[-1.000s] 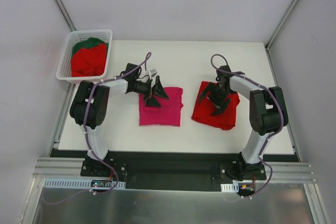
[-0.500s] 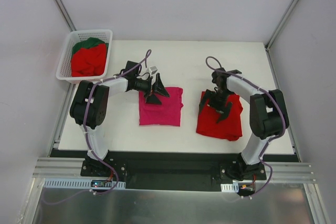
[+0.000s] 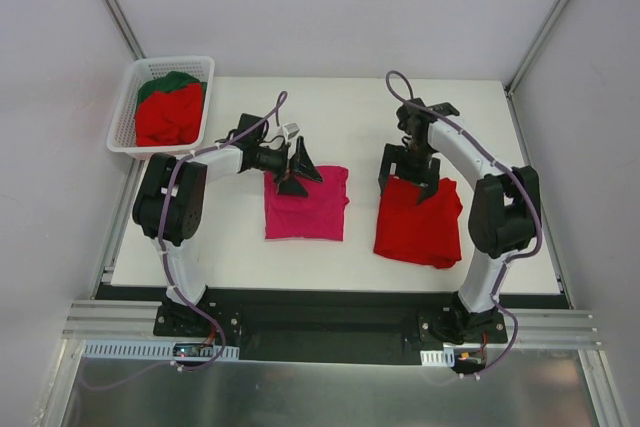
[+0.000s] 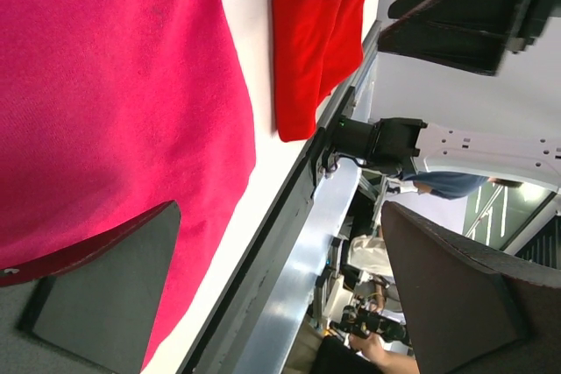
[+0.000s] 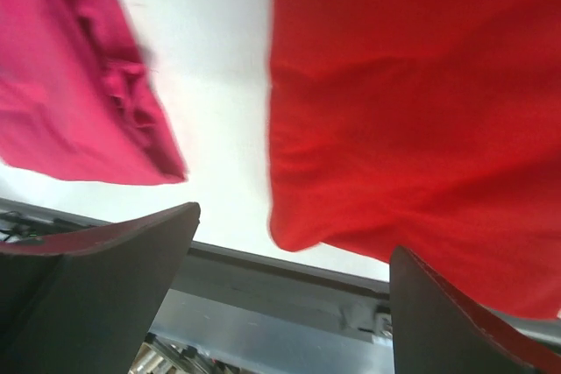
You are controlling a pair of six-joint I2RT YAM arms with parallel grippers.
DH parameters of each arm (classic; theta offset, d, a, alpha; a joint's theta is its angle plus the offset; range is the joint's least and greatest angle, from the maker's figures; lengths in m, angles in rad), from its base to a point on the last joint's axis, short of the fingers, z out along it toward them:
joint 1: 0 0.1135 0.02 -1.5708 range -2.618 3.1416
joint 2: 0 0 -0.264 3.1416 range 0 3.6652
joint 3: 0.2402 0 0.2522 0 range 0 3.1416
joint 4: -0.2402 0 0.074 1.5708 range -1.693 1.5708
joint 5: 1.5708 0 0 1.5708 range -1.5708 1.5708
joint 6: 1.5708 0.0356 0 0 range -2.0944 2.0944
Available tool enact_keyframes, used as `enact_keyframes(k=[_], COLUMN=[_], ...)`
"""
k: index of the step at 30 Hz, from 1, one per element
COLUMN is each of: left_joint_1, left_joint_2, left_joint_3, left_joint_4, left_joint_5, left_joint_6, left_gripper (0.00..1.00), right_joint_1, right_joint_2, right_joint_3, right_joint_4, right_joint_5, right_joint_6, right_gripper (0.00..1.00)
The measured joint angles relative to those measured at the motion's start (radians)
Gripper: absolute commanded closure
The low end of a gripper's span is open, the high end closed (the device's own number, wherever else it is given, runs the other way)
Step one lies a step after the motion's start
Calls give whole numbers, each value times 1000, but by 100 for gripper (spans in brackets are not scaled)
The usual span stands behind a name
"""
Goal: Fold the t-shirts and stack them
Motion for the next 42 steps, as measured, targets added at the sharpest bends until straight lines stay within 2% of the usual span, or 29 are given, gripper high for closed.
enact_keyframes(k=[4, 9, 14, 20, 24, 32, 42], left_joint_1=[16, 91, 153, 166, 180, 202, 203], left_joint_2=[-2, -45, -113, -217, -248, -251, -264], left_joint_3=[-7, -68, -90, -97, -115, -159, -161], left_joint_4=[2, -5, -11, -11, -11, -25, -42], left_joint_5=[-4, -23, -34, -34, -33, -33, -33], left_joint_6=[-2, -6, -10, -10, -10, -10, -10], left_gripper=[1, 1, 1, 1, 1, 1, 1], right_joint_1=[-10, -25, -39, -63, -79, -102, -105], right_joint_2=[21, 49, 76, 92, 103, 158, 278], right_joint_3=[-37, -73, -74, -93, -148, -192, -27], right_joint_4=[-23, -38, -39, -29, -3, 50, -8], right_joint_5=[60, 120, 158, 175, 163, 47, -32], right_joint_6=[-30, -60, -78, -99, -107, -140, -194], right_gripper=[4, 4, 4, 4, 4, 4, 4])
